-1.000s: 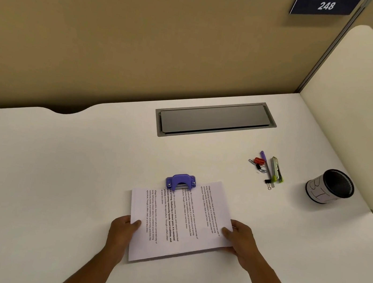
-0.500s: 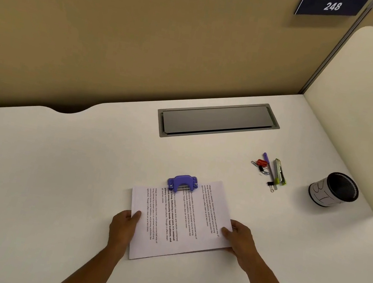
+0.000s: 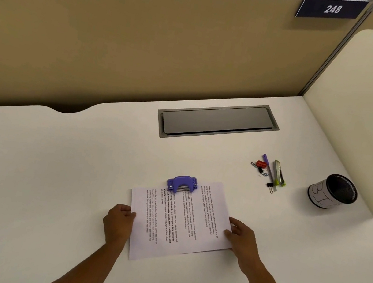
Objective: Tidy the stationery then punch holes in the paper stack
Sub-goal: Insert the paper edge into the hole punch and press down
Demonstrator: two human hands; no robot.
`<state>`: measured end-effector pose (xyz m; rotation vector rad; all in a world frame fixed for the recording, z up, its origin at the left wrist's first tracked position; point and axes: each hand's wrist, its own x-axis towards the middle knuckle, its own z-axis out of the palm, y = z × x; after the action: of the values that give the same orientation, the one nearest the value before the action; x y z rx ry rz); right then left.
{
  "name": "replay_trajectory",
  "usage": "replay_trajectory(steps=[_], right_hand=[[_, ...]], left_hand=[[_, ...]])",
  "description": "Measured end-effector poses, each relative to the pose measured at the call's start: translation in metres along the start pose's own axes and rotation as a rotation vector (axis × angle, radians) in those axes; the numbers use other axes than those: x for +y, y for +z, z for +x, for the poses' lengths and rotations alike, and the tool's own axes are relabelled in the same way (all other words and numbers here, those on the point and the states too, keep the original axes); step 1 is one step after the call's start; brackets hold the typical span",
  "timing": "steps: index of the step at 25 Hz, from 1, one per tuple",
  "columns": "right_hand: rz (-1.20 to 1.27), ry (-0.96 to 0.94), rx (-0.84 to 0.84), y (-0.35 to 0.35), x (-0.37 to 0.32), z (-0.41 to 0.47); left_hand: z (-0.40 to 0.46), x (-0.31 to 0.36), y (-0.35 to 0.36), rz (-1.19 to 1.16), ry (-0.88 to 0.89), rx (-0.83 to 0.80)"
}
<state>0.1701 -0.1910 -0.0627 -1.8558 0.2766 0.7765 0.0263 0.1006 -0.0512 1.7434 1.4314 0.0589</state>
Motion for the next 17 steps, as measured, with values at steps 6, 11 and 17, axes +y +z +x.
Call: replay_trajectory(steps=[6,11,17], right_hand=[[-0.088,-0.024,0.123,0.002,0.001,-0.001],[-0.45,-0.248,0.266,0.008,0.02,-0.018],[-0.997,-0.623,0.249,0.024,0.07,-0.031]], left_hand=[[0.005,0.0,0.0,0.005,0.01,-0.004],[0.028,0.014,-0.005,0.281,0.322,-0.026],[0.068,0.056,0.008,0.793,0.961,-0.303]])
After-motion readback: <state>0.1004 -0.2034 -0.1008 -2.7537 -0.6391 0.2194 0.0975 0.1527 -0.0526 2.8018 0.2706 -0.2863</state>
